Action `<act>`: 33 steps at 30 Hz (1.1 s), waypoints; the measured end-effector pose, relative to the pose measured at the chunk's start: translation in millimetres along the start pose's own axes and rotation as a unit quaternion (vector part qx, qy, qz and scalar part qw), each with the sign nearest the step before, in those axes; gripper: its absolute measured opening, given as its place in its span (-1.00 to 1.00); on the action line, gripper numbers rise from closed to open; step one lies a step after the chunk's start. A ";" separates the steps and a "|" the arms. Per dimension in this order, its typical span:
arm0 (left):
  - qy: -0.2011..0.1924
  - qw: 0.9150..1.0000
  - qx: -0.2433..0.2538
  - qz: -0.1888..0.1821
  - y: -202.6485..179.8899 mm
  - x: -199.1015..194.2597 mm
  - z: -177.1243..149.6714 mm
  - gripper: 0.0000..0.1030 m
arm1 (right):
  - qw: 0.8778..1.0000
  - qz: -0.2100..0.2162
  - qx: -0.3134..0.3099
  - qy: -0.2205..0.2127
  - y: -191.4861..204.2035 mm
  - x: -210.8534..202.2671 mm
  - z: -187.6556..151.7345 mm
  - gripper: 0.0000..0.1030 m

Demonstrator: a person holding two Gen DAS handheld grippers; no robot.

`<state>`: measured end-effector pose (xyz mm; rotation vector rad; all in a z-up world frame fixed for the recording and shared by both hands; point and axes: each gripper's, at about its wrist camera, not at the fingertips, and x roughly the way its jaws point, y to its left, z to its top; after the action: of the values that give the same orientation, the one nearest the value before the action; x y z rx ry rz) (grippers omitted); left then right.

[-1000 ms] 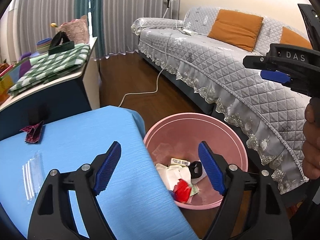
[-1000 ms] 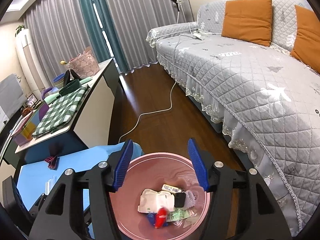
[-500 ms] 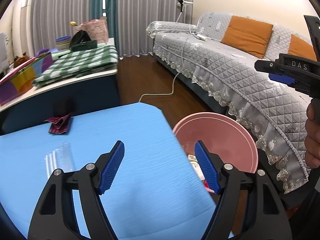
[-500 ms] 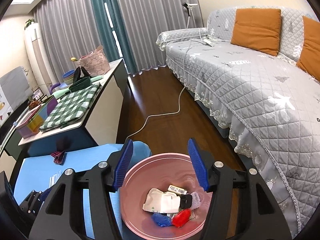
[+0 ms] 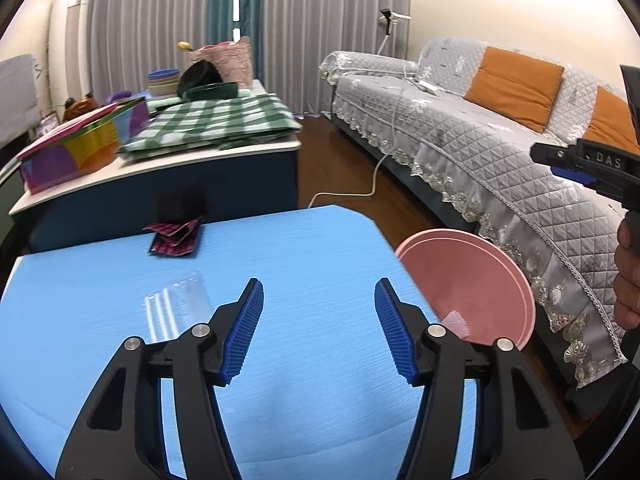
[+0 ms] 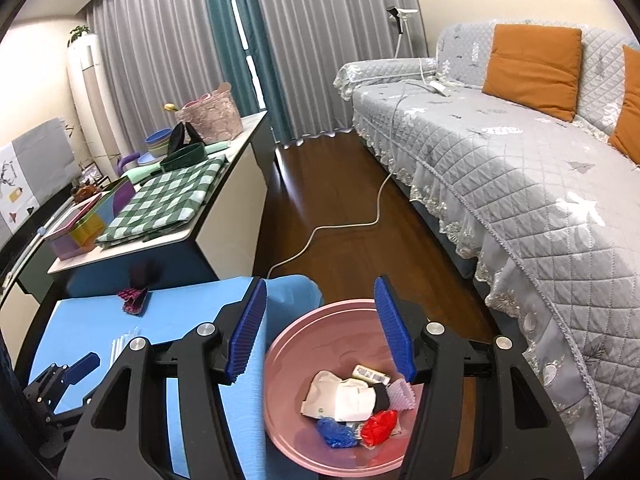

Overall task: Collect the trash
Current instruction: 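Move both open tools back over the table toward the straws and wrapper, then grasp the clear straw pack with the left tool while the right tool grasps the pink wrapper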

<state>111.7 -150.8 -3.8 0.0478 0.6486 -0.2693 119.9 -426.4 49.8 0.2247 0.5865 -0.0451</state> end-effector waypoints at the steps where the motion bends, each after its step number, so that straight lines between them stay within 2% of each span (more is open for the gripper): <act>1: 0.000 1.000 -0.005 0.002 5.5 -1.5 -1.2 0.03 | 1.000 0.002 -0.001 0.001 1.0 0.2 -0.7 0.02; 8: 0.001 0.998 -0.047 0.031 51.0 -6.2 -21.5 0.01 | 1.000 0.018 0.009 0.008 6.5 3.4 -6.9 -0.19; 16: 0.033 0.991 -0.106 0.077 107.0 11.9 -42.1 0.01 | 0.999 0.028 0.001 0.026 26.7 20.2 -15.4 -0.30; 25: 0.049 0.986 -0.140 0.076 127.5 34.8 -47.2 0.01 | 0.998 0.035 -0.026 0.043 48.8 40.2 -23.3 -0.30; 31: 0.107 0.977 -0.154 0.101 134.1 63.1 -49.9 0.02 | 0.997 0.036 -0.040 0.053 54.1 52.4 -27.9 -0.30; 33: 0.109 0.977 -0.152 0.103 133.4 65.7 -48.7 0.06 | 0.997 0.036 -0.042 0.057 55.8 56.9 -28.3 -0.30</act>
<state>168.1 -31.3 -87.6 -0.1504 0.8915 0.0380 157.8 -364.4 6.4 0.1674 0.6921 0.0624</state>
